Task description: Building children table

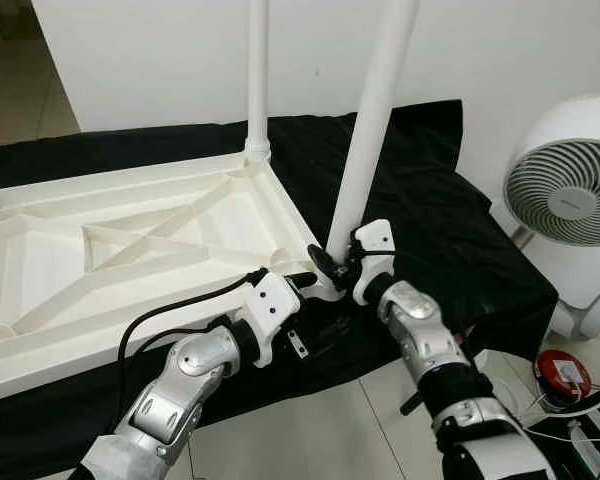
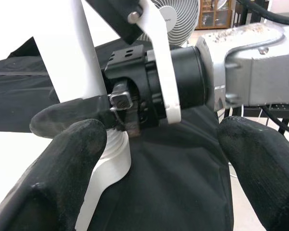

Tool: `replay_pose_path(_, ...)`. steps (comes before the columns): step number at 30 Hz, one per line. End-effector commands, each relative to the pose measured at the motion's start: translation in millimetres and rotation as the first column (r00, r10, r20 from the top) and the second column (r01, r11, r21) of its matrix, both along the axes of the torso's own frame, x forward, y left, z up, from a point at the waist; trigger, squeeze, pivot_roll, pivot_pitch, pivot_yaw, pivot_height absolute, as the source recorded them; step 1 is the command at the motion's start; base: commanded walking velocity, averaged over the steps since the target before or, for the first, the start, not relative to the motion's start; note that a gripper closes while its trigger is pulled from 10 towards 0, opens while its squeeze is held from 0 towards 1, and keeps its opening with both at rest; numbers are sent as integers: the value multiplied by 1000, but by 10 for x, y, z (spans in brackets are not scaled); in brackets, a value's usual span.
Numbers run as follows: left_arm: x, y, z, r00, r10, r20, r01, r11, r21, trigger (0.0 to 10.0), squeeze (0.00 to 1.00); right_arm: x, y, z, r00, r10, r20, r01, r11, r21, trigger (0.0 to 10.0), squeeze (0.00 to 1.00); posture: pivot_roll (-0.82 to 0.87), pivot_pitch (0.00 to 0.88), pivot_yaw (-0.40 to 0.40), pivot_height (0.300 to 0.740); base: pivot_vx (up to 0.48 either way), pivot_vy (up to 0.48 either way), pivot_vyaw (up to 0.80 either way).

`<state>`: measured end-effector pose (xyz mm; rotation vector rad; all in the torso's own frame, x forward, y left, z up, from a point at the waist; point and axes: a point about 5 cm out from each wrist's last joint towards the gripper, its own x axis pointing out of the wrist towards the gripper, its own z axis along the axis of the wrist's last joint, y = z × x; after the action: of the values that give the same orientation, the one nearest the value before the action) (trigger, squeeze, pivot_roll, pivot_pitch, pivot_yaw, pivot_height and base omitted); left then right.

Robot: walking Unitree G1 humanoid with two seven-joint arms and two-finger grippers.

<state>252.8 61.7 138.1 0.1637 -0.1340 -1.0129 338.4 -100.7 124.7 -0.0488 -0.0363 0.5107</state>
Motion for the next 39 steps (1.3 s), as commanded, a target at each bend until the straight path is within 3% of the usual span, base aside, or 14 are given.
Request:
replay_pose_path(1, 6, -2, -22, 1000, -24, 1, 24, 999, 30, 10000, 0, -60, -41, -146, 988, -136, -72, 136, 991, -17, 10000, 0, -27, 0, -59, 740, 0, 0, 0)
replay_pose_path(4, 9, -9, -20, 1000, -30, 4, 29, 999, 33, 10000, 0, -106, -21, -149, 959, -275, -69, 275, 961, -1, 10000, 0, -30, 0, -57, 740, 0, 0, 0)
replay_pose_path(8, 14, -10, -18, 1000, -30, 6, 30, 999, 33, 10000, 0, -151, 14, -147, 931, -358, -75, 360, 933, 19, 10000, 0, -32, 0, -54, 740, 0, 0, 0)
replay_pose_path(15, 16, 1, -25, 1000, -28, 4, 28, 999, 35, 10000, 0, -233, 157, -99, 938, -341, -66, 343, 938, 40, 10000, 0, -33, 0, -56, 740, 0, 0, 0)
replay_pose_path(16, 20, 5, -23, 1000, -24, 6, 24, 999, 33, 10000, 0, -237, 149, -64, 939, -337, -64, 340, 939, 58, 10000, 212, -32, 0, -57, 740, 0, 0, 0)
replay_pose_path(18, 20, 5, -23, 1000, -24, 6, 24, 999, 33, 10000, 0, -237, 149, -64, 939, -337, -64, 340, 939, 58, 10000, 212, -32, 0, -57, 740, 0, 0, 0)
replay_pose_path(19, 24, 6, -20, 1000, -20, 7, 20, 999, 32, 10000, 0, -235, 139, -39, 941, -332, -65, 337, 938, 78, 10000, 1000, -29, 0, -59, 740, 0, 0, 0)
replay_pose_path(25, 28, 5, -46, 999, 50, 13, -50, 998, 45, 10000, 0, -189, 28, 28, 946, -319, -49, 322, 943, 81, 10000, 1000, -31, 0, -55, 740, 0, 0, 0)
replay_pose_path(26, 56, 6, -88, 992, 125, 10, -126, 990, 68, 10000, 0, -166, -25, 34, 946, -322, -46, 324, 943, 69, 10000, 1000, -29, 0, -52, 740, 0, 0, 0)
replay_pose_path(27, 77, 1, -139, 977, 214, 0, -213, 974, 79, 10000, 0, -143, -81, 36, 947, -317, -41, 319, 947, 47, 10000, 427, -27, 0, -51, 740, 0, 0, 0)
replay_pose_path(29, 77, 1, -139, 977, 214, 0, -213, 974, 79, 10000, 0, -143, -81, 36, 947, -317, -41, 319, 947, 47, 10000, 427, -27, 0, -51, 740, 0, 0, 0)
replay_pose_path(30, 65, -7, -161, 974, 227, -2, -226, 970, 87, 10000, 0, -139, -90, 32, 950, -309, -41, 310, 950, 40, 10000, 329, -26, 0, -52, 740, 0, 0, 0)
replay_pose_path(32, 63, 6, -189, 965, 263, -18, -260, 961, 92, 10000, 0, -143, -79, 36, 961, -275, -40, 276, 960, 34, 10000, 27, -20, 0, -53, 740, 0, 0, 0)
replay_pose_path(39, 88, 61, -190, 953, 303, -24, -300, 950, 89, 10000, 0, -147, -54, 57, 971, -235, -36, 236, 971, 40, 10000, 0, -14, 0, -57, 740, 0, 0, 0)
